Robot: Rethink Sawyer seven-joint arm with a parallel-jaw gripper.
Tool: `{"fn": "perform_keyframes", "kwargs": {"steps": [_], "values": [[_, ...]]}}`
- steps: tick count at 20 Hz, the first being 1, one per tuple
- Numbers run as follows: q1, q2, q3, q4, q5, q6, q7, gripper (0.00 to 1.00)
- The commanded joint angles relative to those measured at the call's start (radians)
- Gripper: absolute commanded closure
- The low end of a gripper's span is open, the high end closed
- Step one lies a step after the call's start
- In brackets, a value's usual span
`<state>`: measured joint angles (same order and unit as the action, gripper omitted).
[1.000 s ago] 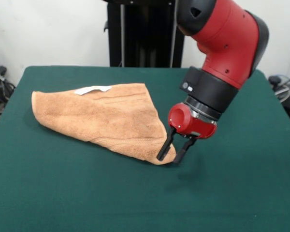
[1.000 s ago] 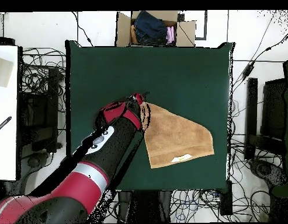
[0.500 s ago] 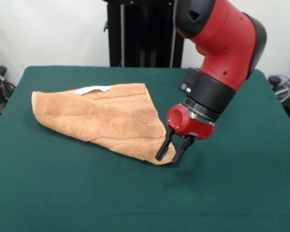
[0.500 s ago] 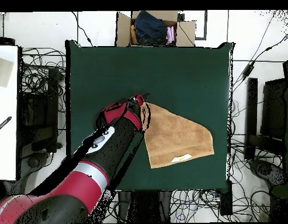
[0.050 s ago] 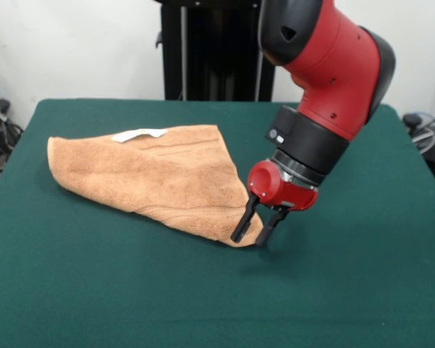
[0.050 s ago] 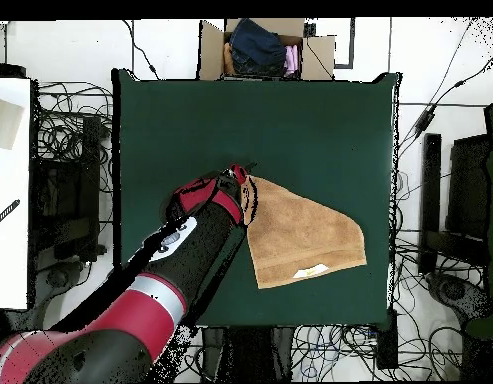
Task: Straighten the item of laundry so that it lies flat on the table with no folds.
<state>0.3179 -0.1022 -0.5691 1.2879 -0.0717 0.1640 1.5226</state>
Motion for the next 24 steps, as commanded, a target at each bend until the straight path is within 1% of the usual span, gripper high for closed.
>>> {"fn": "perform_keyframes", "kwargs": {"steps": [1, 16, 20, 24], "values": [[-0.004, 0.042, 0.150, 0.052, 0.009, 0.069, 0.150, 0.00], [-0.012, 0.030, 0.161, 0.055, 0.023, 0.092, 0.155, 0.00], [0.002, 0.033, 0.149, 0.056, 0.027, 0.091, 0.166, 0.00], [0.003, 0.021, 0.151, 0.049, 0.029, 0.130, 0.154, 0.00]]}}
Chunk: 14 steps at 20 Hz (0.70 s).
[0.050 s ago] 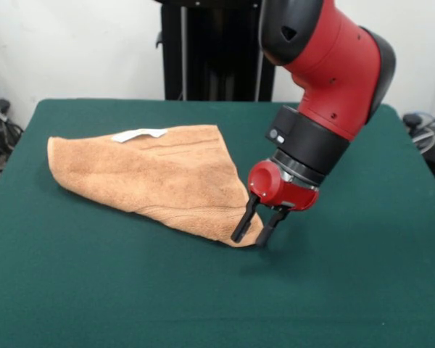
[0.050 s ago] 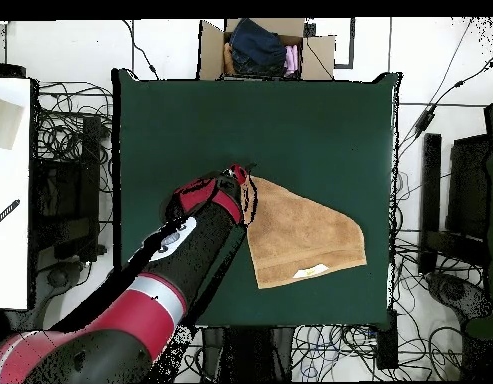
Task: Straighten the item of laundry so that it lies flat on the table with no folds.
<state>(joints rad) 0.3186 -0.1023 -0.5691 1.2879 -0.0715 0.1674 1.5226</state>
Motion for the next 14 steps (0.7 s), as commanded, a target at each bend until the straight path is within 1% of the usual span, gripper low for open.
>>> {"fn": "perform_keyframes", "kwargs": {"steps": [1, 7, 14], "values": [[0.000, 0.016, 0.154, 0.046, 0.029, 0.142, 0.147, 0.00], [-0.030, -0.010, 0.178, 0.006, 0.021, 0.239, 0.087, 0.00], [-0.036, -0.002, 0.185, -0.003, 0.009, 0.242, 0.092, 0.00]]}}
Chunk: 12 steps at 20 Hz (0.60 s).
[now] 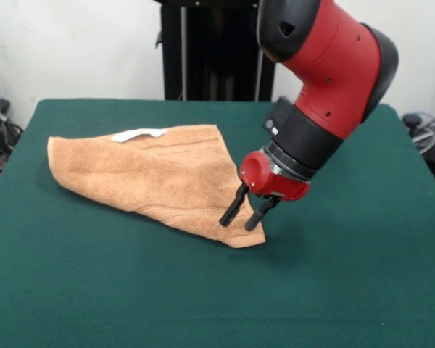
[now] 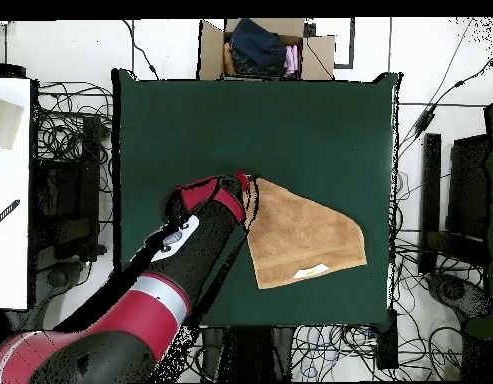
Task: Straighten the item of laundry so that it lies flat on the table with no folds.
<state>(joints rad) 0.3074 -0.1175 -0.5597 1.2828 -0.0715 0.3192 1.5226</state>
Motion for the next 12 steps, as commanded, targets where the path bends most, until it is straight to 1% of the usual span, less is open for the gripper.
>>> {"fn": "perform_keyframes", "kwargs": {"steps": [1, 12], "values": [[-0.025, 0.015, 0.177, 0.004, 0.008, 0.083, 0.095, 0.00], [-0.015, 0.028, 0.171, 0.003, 0.014, 0.064, 0.121, 0.00]]}}
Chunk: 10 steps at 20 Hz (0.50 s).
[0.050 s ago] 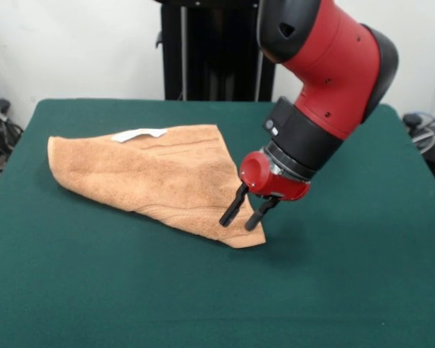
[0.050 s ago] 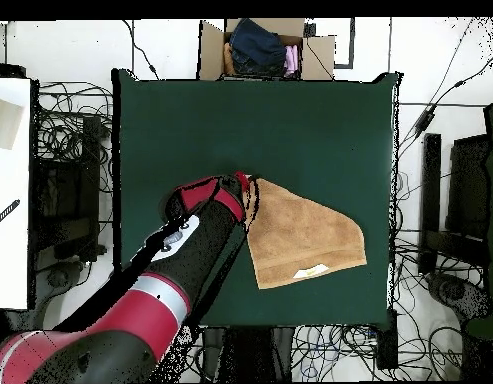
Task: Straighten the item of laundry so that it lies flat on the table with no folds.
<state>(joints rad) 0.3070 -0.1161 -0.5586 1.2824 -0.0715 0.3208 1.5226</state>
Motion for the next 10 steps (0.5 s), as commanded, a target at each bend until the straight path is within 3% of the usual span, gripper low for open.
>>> {"fn": "perform_keyframes", "kwargs": {"steps": [1, 10], "values": [[-0.013, 0.028, 0.169, 0.004, 0.014, 0.061, 0.122, 0.00], [0.017, 0.040, 0.146, -0.019, 0.030, 0.095, 0.147, 0.00]]}}
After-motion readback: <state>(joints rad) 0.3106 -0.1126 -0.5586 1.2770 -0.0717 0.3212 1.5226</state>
